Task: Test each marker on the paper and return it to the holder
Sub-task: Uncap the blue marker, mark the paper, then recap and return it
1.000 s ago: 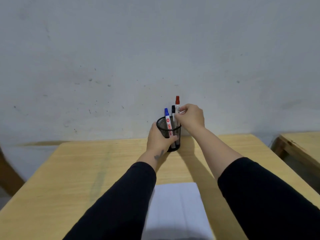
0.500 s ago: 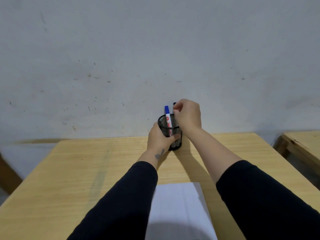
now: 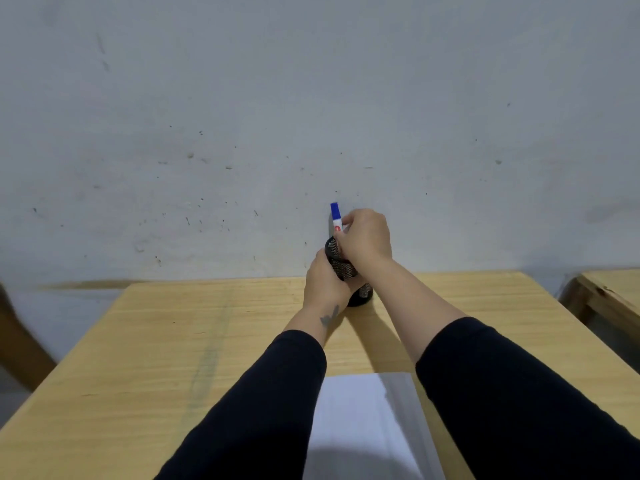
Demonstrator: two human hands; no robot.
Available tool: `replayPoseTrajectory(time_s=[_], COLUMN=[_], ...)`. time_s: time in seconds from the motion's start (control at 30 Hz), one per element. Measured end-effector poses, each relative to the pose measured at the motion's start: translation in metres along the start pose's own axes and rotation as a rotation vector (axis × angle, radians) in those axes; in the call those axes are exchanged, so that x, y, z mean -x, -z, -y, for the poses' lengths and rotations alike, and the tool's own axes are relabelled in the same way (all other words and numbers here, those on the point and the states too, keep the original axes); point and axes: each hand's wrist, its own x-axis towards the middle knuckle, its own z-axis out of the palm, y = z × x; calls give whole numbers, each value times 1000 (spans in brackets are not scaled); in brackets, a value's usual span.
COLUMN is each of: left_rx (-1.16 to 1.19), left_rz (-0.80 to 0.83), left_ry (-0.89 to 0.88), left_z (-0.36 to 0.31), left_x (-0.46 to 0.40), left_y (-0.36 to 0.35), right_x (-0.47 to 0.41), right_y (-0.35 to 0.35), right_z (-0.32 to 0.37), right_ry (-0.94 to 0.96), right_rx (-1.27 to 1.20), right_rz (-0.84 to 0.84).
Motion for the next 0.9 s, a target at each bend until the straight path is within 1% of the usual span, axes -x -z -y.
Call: replayPoseTrajectory(time_s=[0.07, 0.13, 0.2, 0.27, 0.37, 0.43, 0.57, 0.67, 0.73, 0.77, 0.9], left_rx=[-15, -40, -89, -119, -183, -258, -345, -356, -335, -291, -43], left_rz=[16, 44, 63, 16, -94, -96, -63, -57, -96, -133, -284], left_ry=[-25, -42, -64, -144, -389, -512, -560, -583, -581, -552, -375], left_z=[5, 5, 0, -12, -37, -46, -49, -51, -54, -54, -51], left_x=[-2, -3, -3, -1, 12, 26, 60, 77, 90, 95, 110], left_y=[1, 8, 22, 43, 75, 90, 107, 107, 107, 108, 109], right_x=[-2, -4, -2, 6, 27, 44, 78, 92, 102, 107, 138], right_y=[18, 37, 55, 68, 81, 86, 94, 96, 96, 97, 92], right_z=[9, 18, 23, 23, 17, 11, 2, 3, 7, 9, 11], right_ry=[32, 73, 124, 161, 200, 220, 301, 355, 365, 357, 248], right_rx=[-129, -195, -225, -234, -171, -111, -40, -3, 10, -10, -215], right_rz=[-53, -72, -63, -20, 110, 188, 293, 318, 297, 253, -86])
